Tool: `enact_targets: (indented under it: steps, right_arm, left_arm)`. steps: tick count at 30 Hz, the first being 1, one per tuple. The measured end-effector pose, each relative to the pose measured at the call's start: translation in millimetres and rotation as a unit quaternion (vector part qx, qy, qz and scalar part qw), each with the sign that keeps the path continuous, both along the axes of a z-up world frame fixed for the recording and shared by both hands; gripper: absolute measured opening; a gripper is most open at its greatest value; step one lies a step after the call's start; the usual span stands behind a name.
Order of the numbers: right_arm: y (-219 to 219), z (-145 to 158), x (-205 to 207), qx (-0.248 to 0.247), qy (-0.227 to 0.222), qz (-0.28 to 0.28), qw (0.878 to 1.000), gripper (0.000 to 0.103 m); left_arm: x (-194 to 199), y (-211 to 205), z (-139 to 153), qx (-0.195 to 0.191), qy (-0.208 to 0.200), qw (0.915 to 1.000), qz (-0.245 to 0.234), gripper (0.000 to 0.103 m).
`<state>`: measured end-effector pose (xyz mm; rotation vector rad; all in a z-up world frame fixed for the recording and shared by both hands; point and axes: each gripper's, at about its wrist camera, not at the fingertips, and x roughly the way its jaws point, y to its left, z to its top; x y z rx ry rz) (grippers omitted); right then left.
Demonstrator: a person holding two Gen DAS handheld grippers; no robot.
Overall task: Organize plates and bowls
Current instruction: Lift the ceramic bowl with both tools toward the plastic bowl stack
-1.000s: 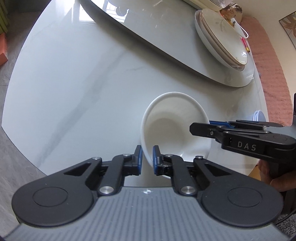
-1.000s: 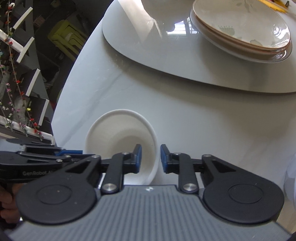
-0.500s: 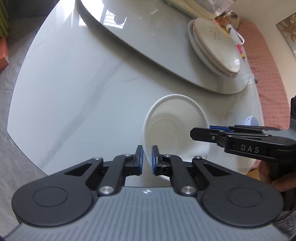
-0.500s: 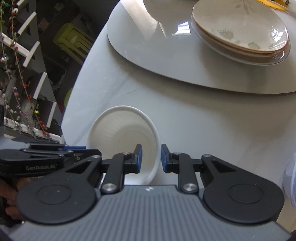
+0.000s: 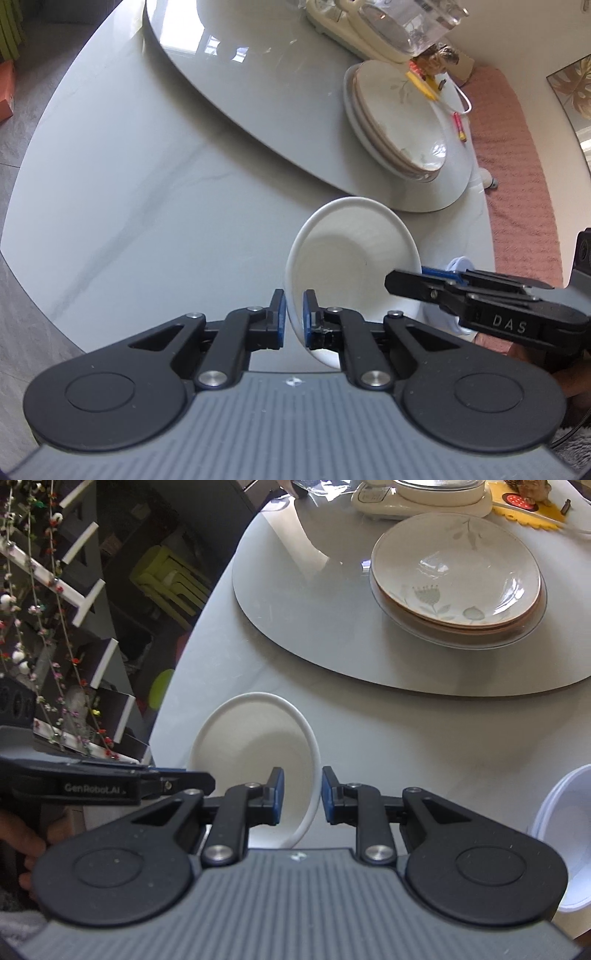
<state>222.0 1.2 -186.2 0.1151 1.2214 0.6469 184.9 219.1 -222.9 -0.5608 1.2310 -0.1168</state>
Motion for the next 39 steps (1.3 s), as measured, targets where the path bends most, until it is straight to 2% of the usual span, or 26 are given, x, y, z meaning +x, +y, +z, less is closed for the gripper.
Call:
enact_targets:
  steps: [8, 22, 33, 39]
  right_arm:
    - [-23.2, 16.5, -2.7, 0.012, -0.013, 0.003, 1.000, 0.024]
    - [-99.8, 34.1, -6.4, 0.033, -0.025, -0.058, 0.997, 0.024]
    - [-153.5, 45.5, -6.0, 0.036, -0.038, -0.097, 0.994, 0.024]
    - [-181.2, 40.0, 2.9, 0.027, -0.035, -0.116, 0.992, 0.024]
  left_arm:
    - [2.0, -23.6, 19.7, 0.005, -0.011, 0.9999, -0.011, 0.011]
    - [22.3, -91.7, 43.8, 0.004, -0.035, 0.9979, -0.055, 0.011]
    - [39.7, -148.8, 50.9, 0.011, -0.054, 0.9949, -0.084, 0.011]
    - [55.1, -187.1, 39.0, 0.018, -0.047, 0.9927, -0.110, 0.011]
